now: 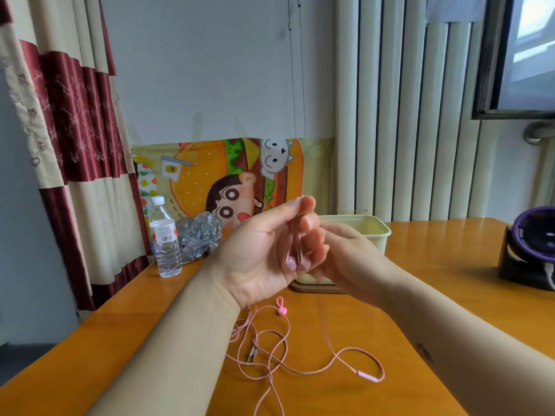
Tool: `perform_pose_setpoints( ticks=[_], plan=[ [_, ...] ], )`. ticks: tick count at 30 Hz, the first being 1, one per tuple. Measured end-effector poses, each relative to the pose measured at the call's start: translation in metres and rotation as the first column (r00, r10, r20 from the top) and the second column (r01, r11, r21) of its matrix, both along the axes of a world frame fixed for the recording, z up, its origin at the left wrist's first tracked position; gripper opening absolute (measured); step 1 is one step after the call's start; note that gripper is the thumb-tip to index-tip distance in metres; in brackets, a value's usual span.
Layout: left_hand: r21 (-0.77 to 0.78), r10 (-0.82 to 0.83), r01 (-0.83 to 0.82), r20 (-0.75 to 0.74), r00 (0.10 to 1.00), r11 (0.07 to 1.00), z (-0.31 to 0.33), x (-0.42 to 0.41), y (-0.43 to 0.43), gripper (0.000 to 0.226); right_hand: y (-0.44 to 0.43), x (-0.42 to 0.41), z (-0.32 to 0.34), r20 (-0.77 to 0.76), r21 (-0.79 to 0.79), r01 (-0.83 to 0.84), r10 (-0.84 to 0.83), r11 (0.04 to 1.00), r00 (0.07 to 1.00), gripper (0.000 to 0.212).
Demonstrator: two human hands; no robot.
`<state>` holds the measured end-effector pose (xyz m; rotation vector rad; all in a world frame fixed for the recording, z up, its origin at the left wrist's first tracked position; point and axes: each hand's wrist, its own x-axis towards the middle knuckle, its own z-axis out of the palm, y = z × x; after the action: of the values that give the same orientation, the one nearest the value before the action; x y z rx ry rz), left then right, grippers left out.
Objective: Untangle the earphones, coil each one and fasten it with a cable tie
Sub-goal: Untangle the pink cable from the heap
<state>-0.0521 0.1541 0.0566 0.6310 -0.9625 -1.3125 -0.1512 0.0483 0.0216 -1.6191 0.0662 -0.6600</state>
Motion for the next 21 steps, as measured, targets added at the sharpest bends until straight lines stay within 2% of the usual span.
perform_pose_setpoints(
  ticks=[2, 4, 6, 8, 10, 15, 17, 21],
  plan=[
    [-0.037, 0.059, -0.062, -0.086, 0.995, 0.997, 0.005, -0.005, 0.0, 0.017, 0.005, 0.0, -0.005, 0.035, -0.081, 0.139, -0.136, 0.987, 0.99, 0.034],
    [-0.083, 0.159, -0.17, -0.127, 0.979, 0.982, 0.007, -0.004, -0.005, 0.021, 0.014, 0.0, -0.009, -0.003, -0.368, 0.227, -0.245, 0.902, 0.97, 0.038],
    [-0.123, 0.272, -0.284, -0.109, 0.956, 0.951, 0.004, 0.004, -0.012, 0.025, 0.022, -0.001, -0.011, -0.129, -0.672, 0.164, -0.333, 0.722, 0.934, 0.032],
    [-0.149, 0.363, -0.37, -0.073, 0.929, 0.917, -0.002, 0.014, -0.016, 0.025, 0.025, -0.004, -0.011, -0.232, -0.812, 0.048, -0.395, 0.582, 0.889, 0.029],
    [-0.141, 0.424, -0.424, -0.034, 0.905, 0.895, -0.012, 0.024, -0.02, 0.024, 0.028, -0.009, -0.004, -0.223, -0.852, 0.037, -0.427, 0.522, 0.876, 0.028],
    [-0.109, 0.526, -0.515, 0.122, 0.842, 0.85, -0.034, 0.032, -0.022, 0.024, 0.035, -0.027, 0.031, -0.153, -0.878, 0.082, -0.437, 0.473, 0.887, 0.024],
    [-0.101, 0.492, -0.482, 0.215, 0.844, 0.87, -0.038, 0.03, -0.02, 0.025, 0.037, -0.032, 0.043, -0.104, -0.879, 0.115, -0.423, 0.462, 0.9, 0.024],
    [-0.132, 0.339, -0.312, 0.313, 0.887, 0.941, -0.042, 0.018, -0.016, 0.03, 0.028, -0.032, 0.057, -0.017, -0.869, 0.202, -0.435, 0.451, 0.9, 0.03]
  ],
)
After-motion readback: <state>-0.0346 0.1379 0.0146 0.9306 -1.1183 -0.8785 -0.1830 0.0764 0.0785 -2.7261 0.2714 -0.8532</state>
